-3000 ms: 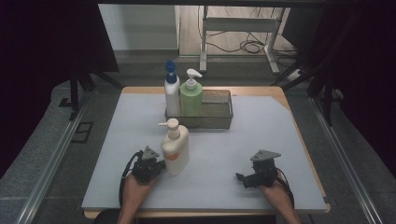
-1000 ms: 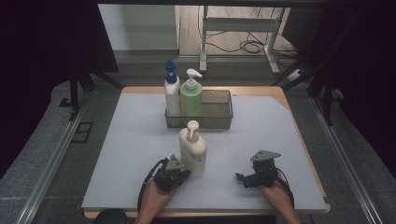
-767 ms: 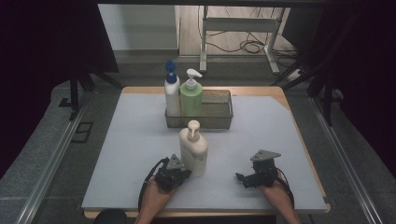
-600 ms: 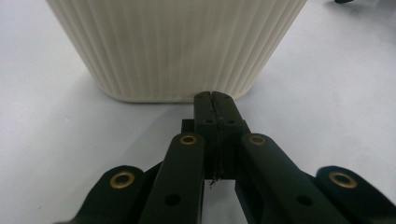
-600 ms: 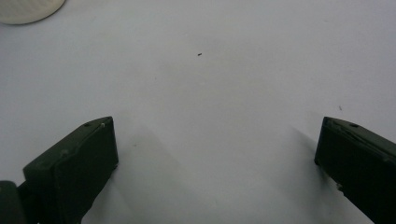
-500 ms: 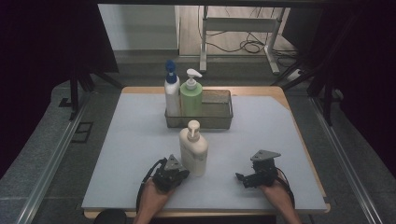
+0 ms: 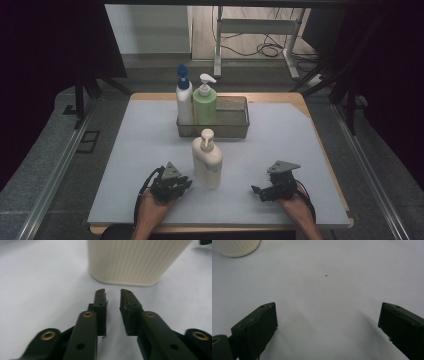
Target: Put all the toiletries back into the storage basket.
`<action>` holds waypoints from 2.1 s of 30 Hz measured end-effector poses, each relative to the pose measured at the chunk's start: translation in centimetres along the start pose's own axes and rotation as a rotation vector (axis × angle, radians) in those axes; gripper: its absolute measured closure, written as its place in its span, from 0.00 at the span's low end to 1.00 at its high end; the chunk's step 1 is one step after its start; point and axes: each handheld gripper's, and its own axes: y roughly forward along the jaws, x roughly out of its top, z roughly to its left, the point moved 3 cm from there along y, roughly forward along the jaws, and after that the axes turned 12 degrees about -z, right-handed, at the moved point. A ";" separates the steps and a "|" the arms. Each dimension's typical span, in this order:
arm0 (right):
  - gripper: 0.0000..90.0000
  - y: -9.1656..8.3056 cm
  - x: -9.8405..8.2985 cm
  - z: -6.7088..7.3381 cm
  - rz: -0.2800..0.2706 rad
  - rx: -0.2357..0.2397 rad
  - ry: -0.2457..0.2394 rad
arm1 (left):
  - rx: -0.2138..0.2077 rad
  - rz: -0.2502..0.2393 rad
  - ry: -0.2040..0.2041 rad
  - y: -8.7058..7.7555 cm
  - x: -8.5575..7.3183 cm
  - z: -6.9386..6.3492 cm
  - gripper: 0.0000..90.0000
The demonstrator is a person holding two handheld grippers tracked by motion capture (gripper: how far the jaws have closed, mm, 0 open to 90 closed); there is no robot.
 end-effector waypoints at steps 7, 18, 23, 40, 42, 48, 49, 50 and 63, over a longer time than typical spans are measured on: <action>0.02 -0.1 0.3 0.4 -0.006 0.012 -0.012 | 0.051 0.008 0.015 -0.5 -0.3 0.8 0.69; 0.00 -0.4 0.9 1.0 -0.020 0.047 -0.027 | 0.106 0.009 -0.006 -0.8 -0.9 2.3 0.51; 0.00 -0.3 1.3 1.7 -0.025 0.078 -0.039 | 0.133 0.010 -0.010 -0.6 -1.1 2.7 0.37; 0.00 -0.4 2.6 2.9 -0.053 0.139 -0.032 | 0.132 0.024 -0.014 0.2 -1.6 2.7 0.18; 0.00 -0.3 2.9 3.2 -0.064 0.156 -0.027 | 0.132 0.023 -0.014 0.2 -1.6 2.7 0.18; 0.00 -0.2 3.7 3.9 -0.086 0.195 -0.041 | 0.135 0.022 -0.010 0.2 -1.6 2.7 0.18; 0.00 -0.3 3.9 4.0 -0.080 0.193 -0.052 | 0.136 0.025 -0.008 0.2 -1.6 2.7 0.18; 0.00 -0.3 4.1 4.0 -0.083 0.188 -0.061 | 0.137 0.025 -0.008 0.2 -1.6 2.7 0.18; 0.00 -0.4 6.7 5.0 -0.135 0.217 -0.049 | 0.142 0.022 -0.010 0.2 -1.6 2.6 0.18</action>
